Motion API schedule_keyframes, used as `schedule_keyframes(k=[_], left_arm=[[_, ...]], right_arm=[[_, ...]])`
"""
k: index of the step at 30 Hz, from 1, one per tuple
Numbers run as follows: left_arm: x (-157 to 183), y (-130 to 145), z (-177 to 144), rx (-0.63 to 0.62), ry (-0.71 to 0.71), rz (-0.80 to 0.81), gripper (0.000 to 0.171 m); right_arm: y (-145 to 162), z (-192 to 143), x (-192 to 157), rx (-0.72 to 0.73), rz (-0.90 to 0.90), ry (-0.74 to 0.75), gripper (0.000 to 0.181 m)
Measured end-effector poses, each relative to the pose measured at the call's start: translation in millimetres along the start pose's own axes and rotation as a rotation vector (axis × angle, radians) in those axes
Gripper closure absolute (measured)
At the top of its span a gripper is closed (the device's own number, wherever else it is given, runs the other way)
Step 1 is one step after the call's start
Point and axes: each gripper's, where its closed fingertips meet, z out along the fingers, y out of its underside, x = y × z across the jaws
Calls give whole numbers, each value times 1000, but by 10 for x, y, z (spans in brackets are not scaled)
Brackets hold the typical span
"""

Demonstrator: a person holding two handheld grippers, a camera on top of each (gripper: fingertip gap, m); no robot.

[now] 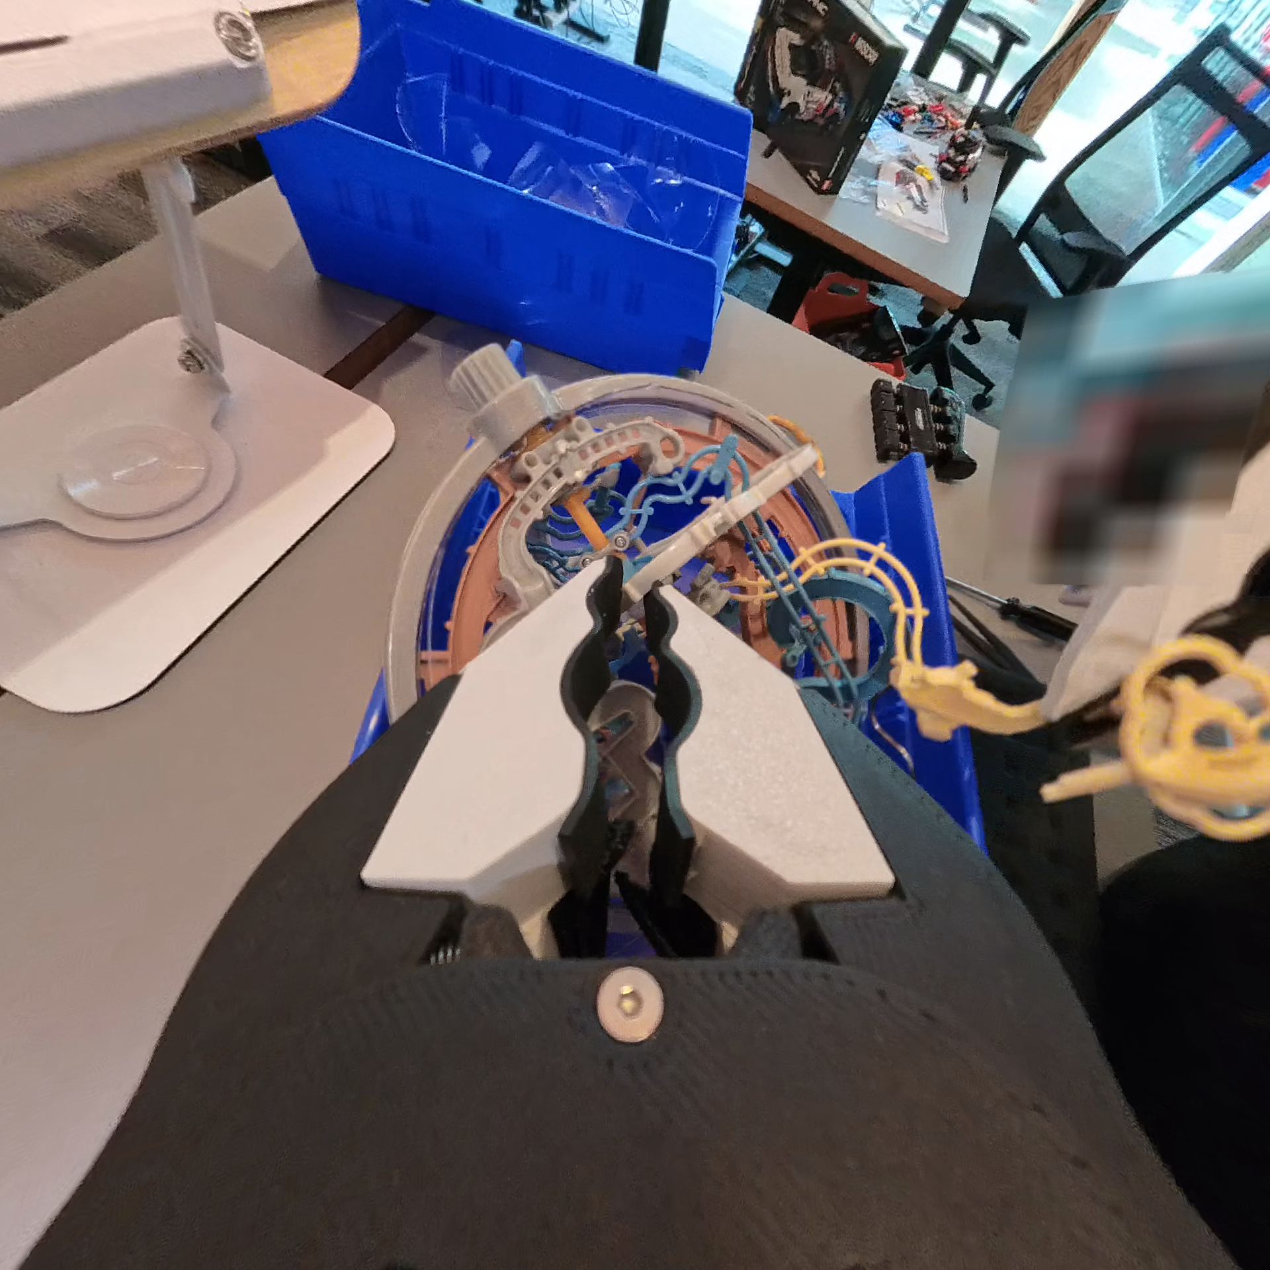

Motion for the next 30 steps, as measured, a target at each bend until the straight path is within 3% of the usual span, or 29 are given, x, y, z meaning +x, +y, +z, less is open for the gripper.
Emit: schedule_keyframes(k=[4, 9, 16, 21, 22, 25, 26, 28, 30], left_arm=[[5, -5, 20, -39, -11, 30, 167], [150, -16, 57, -4, -53, 284, 167], [83, 71, -20, -27, -135, 405, 167], [146, 114, -50, -17, -114, 407, 165], [154, 143, -61, -40, -108, 409, 160], [157, 202, -122, -68, -80, 383, 118], [181, 209, -159, -50, -49, 347, 116], [253, 130, -290, 44, 15, 295, 144], [297, 53, -401, 107, 56, 270, 149]], right_arm=[[197, 115, -76, -119, -79, 16, 178], [115, 38, 153, -29, 145, 3, 173], [60, -141, 123, -97, 102, -10, 135], [-264, -147, 213, -22, 110, 18, 122], [-311, -128, 218, -15, 105, 19, 120], [-367, -52, 239, -21, 99, 25, 115], [-390, -31, 245, -18, 96, 28, 114], [-459, 16, 256, -13, 93, 27, 106], [-559, 79, 277, -3, 84, 27, 94]])
